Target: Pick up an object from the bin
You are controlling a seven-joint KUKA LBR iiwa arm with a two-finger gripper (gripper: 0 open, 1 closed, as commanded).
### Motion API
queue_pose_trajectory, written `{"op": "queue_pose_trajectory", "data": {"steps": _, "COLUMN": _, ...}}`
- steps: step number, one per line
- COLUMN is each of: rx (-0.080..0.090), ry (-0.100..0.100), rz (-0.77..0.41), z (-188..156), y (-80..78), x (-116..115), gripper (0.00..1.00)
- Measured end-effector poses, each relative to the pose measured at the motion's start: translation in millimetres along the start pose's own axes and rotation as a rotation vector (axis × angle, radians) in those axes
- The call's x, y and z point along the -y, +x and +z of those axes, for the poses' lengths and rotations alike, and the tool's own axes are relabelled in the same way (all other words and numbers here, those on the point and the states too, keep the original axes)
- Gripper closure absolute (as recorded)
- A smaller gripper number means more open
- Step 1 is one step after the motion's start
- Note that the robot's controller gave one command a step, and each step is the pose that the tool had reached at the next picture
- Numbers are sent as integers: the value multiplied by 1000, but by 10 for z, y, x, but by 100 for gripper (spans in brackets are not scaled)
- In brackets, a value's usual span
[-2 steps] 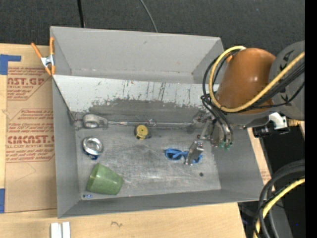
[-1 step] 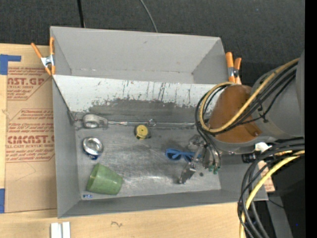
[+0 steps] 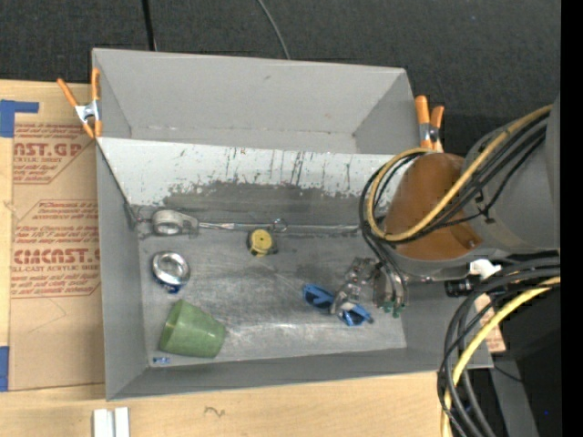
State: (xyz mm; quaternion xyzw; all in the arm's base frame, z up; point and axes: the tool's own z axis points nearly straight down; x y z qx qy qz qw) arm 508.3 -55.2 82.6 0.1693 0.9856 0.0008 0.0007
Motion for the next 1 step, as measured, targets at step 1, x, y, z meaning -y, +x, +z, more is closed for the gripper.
{"op": "queue_pose_trajectory", "data": {"steps": 1, "rx": 6, "ry": 0, "rz": -175, "z": -1284, "y": 12, "x": -100, "gripper": 100}}
